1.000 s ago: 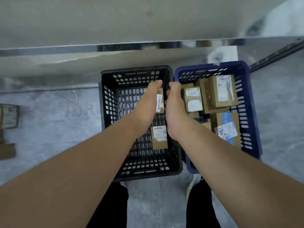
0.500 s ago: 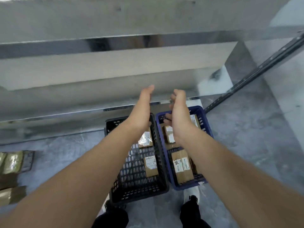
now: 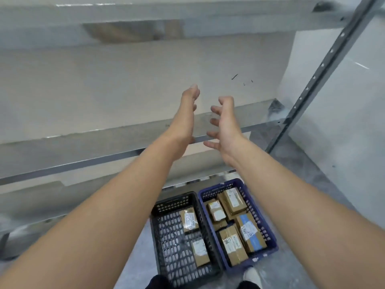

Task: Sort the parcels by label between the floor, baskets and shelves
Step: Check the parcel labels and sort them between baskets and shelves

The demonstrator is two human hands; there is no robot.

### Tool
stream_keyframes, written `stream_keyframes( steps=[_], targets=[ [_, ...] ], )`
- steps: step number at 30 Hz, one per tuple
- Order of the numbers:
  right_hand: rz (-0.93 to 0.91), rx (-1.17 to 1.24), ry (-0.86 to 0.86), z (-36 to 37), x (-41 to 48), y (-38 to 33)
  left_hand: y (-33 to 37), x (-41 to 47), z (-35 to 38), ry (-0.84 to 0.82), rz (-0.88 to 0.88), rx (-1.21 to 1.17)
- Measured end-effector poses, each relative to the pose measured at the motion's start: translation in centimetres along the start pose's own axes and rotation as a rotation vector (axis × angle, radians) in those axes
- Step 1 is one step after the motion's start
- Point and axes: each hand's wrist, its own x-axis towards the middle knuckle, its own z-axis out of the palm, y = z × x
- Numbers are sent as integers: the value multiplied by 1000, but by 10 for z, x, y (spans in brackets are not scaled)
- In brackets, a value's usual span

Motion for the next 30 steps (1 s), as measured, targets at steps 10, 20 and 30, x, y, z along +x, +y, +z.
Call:
stream_keyframes(
  steps=[10, 20, 30],
  targets=[
    [-251, -95, -100, 16, -78, -130, 134, -65, -11, 58, 193, 90],
    [-410, -231, -473, 29, -110, -142, 134, -136, -18, 443, 220, 39],
    [-382, -362, -904, 84, -206, -82, 84, -271, -58, 877, 161, 29]
  ],
)
